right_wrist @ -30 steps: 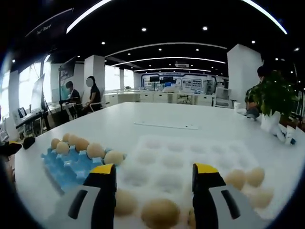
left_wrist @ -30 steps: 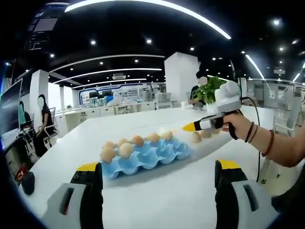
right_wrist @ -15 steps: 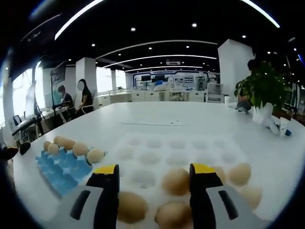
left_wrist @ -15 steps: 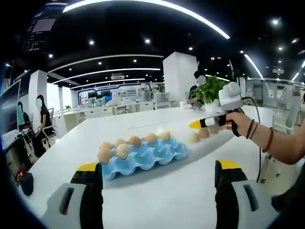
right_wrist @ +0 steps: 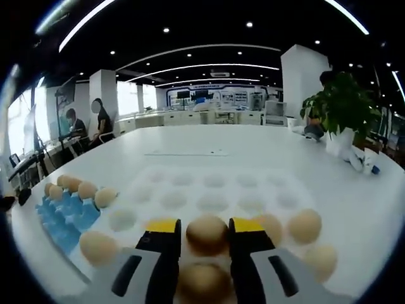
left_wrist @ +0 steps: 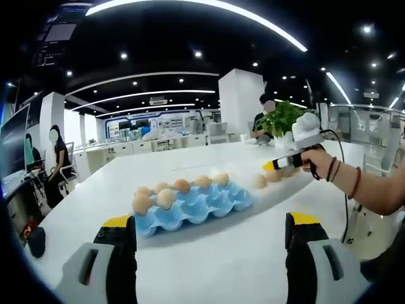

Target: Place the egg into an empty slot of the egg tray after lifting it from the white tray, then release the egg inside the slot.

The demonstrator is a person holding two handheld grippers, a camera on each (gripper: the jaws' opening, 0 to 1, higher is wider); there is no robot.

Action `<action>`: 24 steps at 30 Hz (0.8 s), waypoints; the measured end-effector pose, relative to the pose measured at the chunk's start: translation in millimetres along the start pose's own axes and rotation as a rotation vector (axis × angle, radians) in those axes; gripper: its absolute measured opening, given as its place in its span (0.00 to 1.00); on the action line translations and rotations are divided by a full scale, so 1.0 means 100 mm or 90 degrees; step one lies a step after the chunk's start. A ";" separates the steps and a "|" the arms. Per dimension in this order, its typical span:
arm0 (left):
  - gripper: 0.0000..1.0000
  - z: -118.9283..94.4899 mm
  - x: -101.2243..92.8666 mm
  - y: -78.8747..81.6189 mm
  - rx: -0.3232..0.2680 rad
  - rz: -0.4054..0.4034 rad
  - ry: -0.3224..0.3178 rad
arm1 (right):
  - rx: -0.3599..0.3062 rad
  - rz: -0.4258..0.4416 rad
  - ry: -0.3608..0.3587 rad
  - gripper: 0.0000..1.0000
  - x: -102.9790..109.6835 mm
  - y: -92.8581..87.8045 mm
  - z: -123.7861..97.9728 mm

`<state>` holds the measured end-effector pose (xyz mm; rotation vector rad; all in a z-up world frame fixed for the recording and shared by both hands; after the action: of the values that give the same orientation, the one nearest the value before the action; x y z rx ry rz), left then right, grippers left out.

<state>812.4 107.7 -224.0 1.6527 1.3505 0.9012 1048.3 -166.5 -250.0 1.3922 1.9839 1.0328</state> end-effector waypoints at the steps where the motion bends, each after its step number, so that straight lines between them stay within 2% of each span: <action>1: 1.00 0.00 0.00 0.00 0.000 0.001 0.000 | 0.004 -0.007 -0.006 0.31 0.01 0.00 0.01; 3: 1.00 0.00 0.00 0.00 -0.001 0.000 -0.001 | 0.021 -0.043 -0.038 0.29 -0.01 -0.01 0.01; 7: 1.00 -0.01 0.01 -0.02 0.001 -0.001 0.002 | 0.018 -0.023 -0.029 0.29 0.00 -0.01 0.01; 17: 0.99 -0.02 0.02 -0.05 0.004 -0.001 -0.003 | 0.021 -0.015 -0.027 0.28 0.01 -0.01 0.00; 20: 0.99 -0.03 0.04 -0.05 0.000 -0.005 -0.004 | 0.001 0.015 -0.016 0.28 0.00 -0.01 -0.02; 24: 0.99 -0.05 0.06 -0.04 0.002 -0.002 0.002 | -0.007 0.021 -0.007 0.28 -0.01 0.00 -0.05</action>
<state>807.3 114.5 -225.8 1.6513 1.3568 0.9009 1045.0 -169.1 -247.3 1.4253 1.9505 1.0463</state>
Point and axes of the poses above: the point that each gripper's makers call its tool centre point, and the gripper's own axes: z roughly forward along the fingers, x roughly to its left, y roughly out of its top, the point moved 9 cm from there along -z, roughly backward along the fingers, and after that the axes turned 14 degrees about x, right-handed, at the moved point
